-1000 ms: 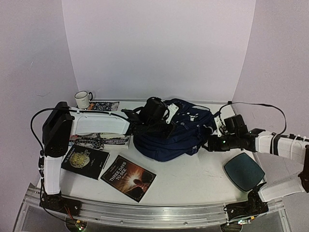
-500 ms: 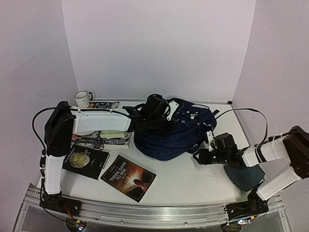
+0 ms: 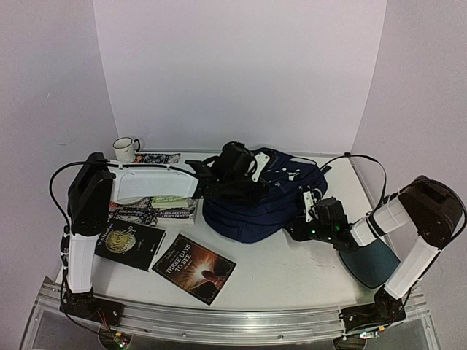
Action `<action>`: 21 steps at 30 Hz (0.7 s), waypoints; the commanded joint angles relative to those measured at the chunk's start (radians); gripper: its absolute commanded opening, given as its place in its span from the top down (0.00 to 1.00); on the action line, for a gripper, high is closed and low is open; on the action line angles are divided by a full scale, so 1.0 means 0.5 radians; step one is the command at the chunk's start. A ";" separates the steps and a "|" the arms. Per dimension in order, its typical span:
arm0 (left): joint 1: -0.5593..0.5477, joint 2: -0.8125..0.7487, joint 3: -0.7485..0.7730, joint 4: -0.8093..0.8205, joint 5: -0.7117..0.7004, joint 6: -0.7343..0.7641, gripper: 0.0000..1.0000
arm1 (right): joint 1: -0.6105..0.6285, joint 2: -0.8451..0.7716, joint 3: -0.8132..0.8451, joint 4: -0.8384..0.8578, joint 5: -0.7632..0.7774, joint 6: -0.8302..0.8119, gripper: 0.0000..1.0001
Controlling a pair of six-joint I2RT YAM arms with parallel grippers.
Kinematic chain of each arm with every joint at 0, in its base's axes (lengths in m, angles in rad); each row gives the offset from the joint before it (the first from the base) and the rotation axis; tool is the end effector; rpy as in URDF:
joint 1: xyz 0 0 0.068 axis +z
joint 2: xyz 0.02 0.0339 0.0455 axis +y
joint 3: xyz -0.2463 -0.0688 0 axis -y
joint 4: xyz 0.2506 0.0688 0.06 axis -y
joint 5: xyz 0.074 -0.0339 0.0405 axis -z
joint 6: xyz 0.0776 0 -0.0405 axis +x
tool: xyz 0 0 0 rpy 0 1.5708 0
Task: Pack the student bag
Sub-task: Pick up the largest pocket of the bag from the student bag, then unzip the largest pocket of the student bag.
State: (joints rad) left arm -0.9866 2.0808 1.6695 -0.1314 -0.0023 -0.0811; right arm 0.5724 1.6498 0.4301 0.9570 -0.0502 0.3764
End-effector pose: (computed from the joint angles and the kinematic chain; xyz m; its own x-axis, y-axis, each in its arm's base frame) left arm 0.2890 -0.4368 0.2050 -0.3514 0.3846 -0.8536 0.8073 0.5863 -0.0682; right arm 0.2738 0.1811 0.1050 -0.4168 0.1681 -0.8933 -0.4607 0.8081 0.3671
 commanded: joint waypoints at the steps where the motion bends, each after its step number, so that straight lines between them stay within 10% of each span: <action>1: -0.003 -0.078 0.180 0.275 0.110 -0.061 1.00 | 0.010 0.053 0.072 0.140 0.097 -0.078 0.62; 9: -0.003 -0.027 0.249 0.200 0.038 -0.046 1.00 | 0.010 -0.064 0.036 0.045 -0.119 -0.067 0.99; 21: -0.003 0.244 0.568 0.081 0.024 -0.079 1.00 | 0.266 -0.418 0.161 -0.578 -0.261 0.064 0.99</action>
State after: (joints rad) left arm -0.9855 2.1716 1.8509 -0.2380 0.0131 -0.0872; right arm 0.6037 1.4861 0.4383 0.7683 -0.0356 0.3923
